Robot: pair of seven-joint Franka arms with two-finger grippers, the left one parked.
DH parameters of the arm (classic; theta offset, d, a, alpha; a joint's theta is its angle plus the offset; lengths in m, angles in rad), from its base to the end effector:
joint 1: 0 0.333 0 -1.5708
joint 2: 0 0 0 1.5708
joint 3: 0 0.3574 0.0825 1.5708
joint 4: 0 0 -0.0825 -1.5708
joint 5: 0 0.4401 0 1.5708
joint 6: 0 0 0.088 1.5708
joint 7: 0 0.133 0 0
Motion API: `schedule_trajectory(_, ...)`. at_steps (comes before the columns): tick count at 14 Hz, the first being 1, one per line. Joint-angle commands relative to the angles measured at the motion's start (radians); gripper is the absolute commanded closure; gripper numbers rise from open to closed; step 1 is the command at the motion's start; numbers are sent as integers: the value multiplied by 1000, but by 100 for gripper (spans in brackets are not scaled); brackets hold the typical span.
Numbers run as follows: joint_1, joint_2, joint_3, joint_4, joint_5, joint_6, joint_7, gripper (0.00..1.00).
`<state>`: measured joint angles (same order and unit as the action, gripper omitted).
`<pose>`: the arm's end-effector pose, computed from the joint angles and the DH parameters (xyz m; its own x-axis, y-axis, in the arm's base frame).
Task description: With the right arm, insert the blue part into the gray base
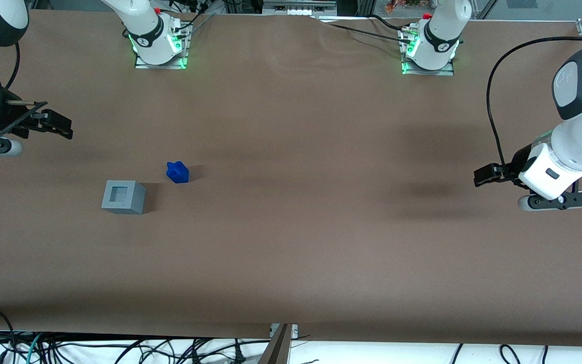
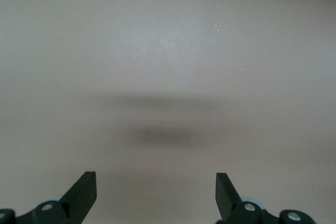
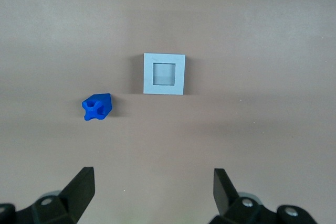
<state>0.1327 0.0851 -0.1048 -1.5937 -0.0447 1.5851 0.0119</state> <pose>0.6339 0.0142 0.5765 0.9956 0.0161 -0.0925 0.0212 -0.9983 0.0544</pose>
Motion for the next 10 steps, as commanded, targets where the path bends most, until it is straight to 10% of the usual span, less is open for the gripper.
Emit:
schedule_trajectory(1, -4, 8, 2, 31, 9, -62, -9, 0)
schedule_trajectory(10, -21, 10, 0, 29, 16, -65, -44, 0)
